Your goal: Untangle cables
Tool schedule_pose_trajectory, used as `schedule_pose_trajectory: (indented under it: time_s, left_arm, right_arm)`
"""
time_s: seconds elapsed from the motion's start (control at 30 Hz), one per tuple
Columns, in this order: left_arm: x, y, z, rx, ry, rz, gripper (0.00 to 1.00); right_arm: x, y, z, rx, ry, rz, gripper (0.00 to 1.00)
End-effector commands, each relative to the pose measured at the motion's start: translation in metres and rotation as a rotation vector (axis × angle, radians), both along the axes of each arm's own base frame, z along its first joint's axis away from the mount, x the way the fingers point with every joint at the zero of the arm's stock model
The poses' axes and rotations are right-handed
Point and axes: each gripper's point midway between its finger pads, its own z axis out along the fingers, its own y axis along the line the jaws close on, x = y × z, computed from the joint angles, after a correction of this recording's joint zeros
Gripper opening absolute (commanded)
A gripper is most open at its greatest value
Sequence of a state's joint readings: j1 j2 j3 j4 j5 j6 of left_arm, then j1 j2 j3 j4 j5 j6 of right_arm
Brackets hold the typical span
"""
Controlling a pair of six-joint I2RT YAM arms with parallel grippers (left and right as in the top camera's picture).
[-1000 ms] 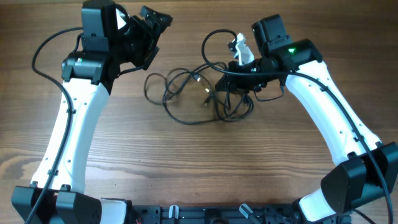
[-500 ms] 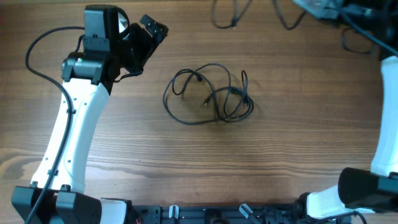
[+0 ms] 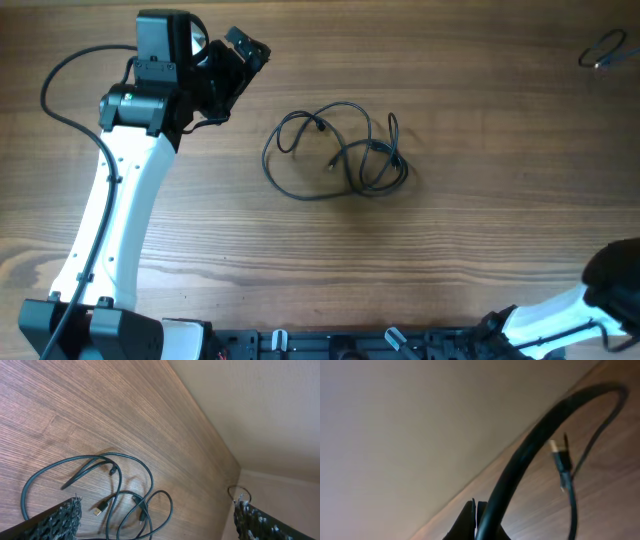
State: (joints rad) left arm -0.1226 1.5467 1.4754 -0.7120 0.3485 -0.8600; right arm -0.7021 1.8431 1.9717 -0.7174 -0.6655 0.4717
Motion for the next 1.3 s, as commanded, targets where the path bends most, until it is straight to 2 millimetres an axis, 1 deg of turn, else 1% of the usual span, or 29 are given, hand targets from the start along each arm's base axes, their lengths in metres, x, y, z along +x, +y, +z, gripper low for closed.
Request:
schedule_pose_trajectory:
  time_s: [0.0,0.03,0.1,0.13,0.17,0.23,0.27,0.37,0.4,0.43,0.47,0.5,0.53,0.57,0.6,0.73,0.77,0.8,0.87,0.9,0.93,0.97,1.03,1.07,1.1,1.13,1.17,1.2,1.27]
  left_arm:
    - [-0.001,0.002,0.005,0.019,-0.023,-0.006,1.00]
    - [-0.001,0.002,0.005,0.019,-0.023,-0.006,1.00]
    - [-0.001,0.003,0.004,0.020,-0.020,-0.007,1.00]
    - [-0.001,0.003,0.004,0.020,-0.019,-0.007,1.00]
    - [-0.001,0.003,0.004,0.020,-0.019,-0.007,1.00]
    - [-0.001,0.003,0.004,0.020,-0.019,-0.007,1.00]
    - [-0.002,0.003,0.004,0.020,-0.017,-0.007,1.00]
    - [-0.003,0.003,0.002,0.021,-0.008,-0.007,1.00]
    - [-0.004,0.003,0.002,0.022,-0.006,-0.007,1.00]
    - [-0.004,0.003,0.002,0.022,-0.004,-0.007,1.00]
    - [-0.004,0.003,0.001,0.022,-0.001,-0.007,1.00]
    - [-0.005,0.003,0.001,0.023,0.003,-0.007,1.00]
    - [-0.005,0.003,0.000,0.023,0.004,-0.007,1.00]
    - [-0.005,0.003,-0.001,0.024,0.005,-0.007,1.00]
    - [-0.005,0.003,-0.002,0.038,-0.001,-0.023,1.00]
    - [-0.008,0.001,-0.007,0.090,-0.014,-0.084,1.00]
    - [-0.009,0.001,-0.007,0.116,-0.027,-0.113,0.97]
    - [-0.010,0.000,-0.009,0.141,-0.037,-0.144,0.95]
    - [-0.012,0.000,-0.013,0.196,-0.058,-0.208,0.91]
    - [-0.013,-0.001,-0.016,0.212,-0.056,-0.231,0.90]
    - [-0.013,-0.004,-0.021,0.226,-0.053,-0.257,0.89]
    - [-0.014,-0.008,-0.025,0.231,-0.046,-0.274,0.89]
    - [-0.014,-0.017,-0.035,0.250,-0.036,-0.319,0.89]
    - [-0.014,-0.023,-0.045,0.257,-0.016,-0.348,0.89]
    - [-0.014,-0.024,-0.050,0.256,-0.003,-0.351,0.87]
    - [-0.015,-0.026,-0.054,0.250,0.013,-0.359,0.86]
    - [-0.016,-0.026,-0.057,0.248,0.023,-0.362,0.85]
    - [-0.017,-0.026,-0.060,0.248,0.037,-0.364,0.83]
    - [-0.019,-0.025,-0.068,0.247,0.066,-0.367,0.79]
  right_arm:
    - [0.008,-0.021,-0.060,0.091,0.138,-0.065,0.04]
    - [0.005,-0.030,-0.092,0.112,0.230,-0.112,0.04]
    - [-0.004,-0.047,-0.141,0.120,0.380,-0.198,0.04]
    - [-0.012,-0.056,-0.163,0.116,0.455,-0.244,0.04]
    - [-0.022,-0.064,-0.179,0.105,0.523,-0.288,0.04]
    - [-0.040,-0.073,-0.195,0.079,0.621,-0.349,0.06]
    - [-0.045,-0.074,-0.198,0.070,0.648,-0.362,0.09]
    - [-0.052,-0.069,-0.202,0.054,0.685,-0.326,0.15]
    - [-0.053,-0.066,-0.203,0.054,0.696,-0.316,0.24]
    - [-0.051,-0.062,-0.203,0.060,0.694,-0.299,0.57]
    - [-0.047,-0.056,-0.202,0.059,0.678,-0.253,0.64]
    - [-0.039,-0.046,-0.200,0.070,0.650,-0.191,0.74]
    - [-0.030,-0.031,-0.196,0.103,0.609,-0.117,0.78]
    - [-0.022,-0.017,-0.191,0.123,0.568,-0.043,0.79]
    - [-0.013,0.002,-0.187,0.145,0.531,0.039,0.82]
    - [-0.002,0.059,-0.190,0.144,0.577,0.187,0.84]
    - [0.001,0.075,-0.189,0.136,0.578,0.233,0.84]
    - [0.006,0.095,-0.186,0.123,0.554,0.317,0.84]
    - [0.014,0.151,-0.178,0.102,0.498,0.533,0.84]
    - [0.013,0.185,-0.176,0.082,0.489,0.646,0.84]
    - [0.011,0.211,-0.177,0.066,0.496,0.722,0.84]
    - [0.009,0.233,-0.177,0.045,0.502,0.781,0.84]
    - [0.004,0.268,-0.182,0.006,0.541,0.856,0.83]
    - [-0.003,0.296,-0.190,-0.046,0.614,0.886,0.80]
    - [-0.008,0.307,-0.195,-0.068,0.653,0.892,0.79]
    - [-0.014,0.327,-0.201,-0.088,0.691,0.914,0.78]
    - [-0.018,0.340,-0.205,-0.095,0.699,0.939,0.77]
    - [-0.024,0.358,-0.211,-0.102,0.714,0.970,0.75]
    - [-0.035,0.376,-0.226,-0.130,0.778,0.968,0.68]
